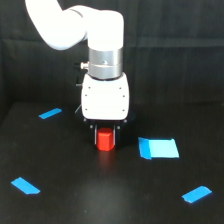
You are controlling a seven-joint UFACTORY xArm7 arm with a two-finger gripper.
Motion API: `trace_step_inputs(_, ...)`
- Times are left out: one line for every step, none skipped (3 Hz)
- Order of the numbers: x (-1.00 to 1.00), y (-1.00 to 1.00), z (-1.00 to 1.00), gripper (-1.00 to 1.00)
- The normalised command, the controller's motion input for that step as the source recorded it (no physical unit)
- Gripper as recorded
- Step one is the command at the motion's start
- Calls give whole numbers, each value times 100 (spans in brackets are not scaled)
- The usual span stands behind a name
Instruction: Pick up the red object from the table
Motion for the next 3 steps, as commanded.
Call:
trace_step_inputs(-21, -6, 100, -100)
trace_step_inputs(-13, -2, 100, -95)
trace_step_inputs(4, 3, 98, -99)
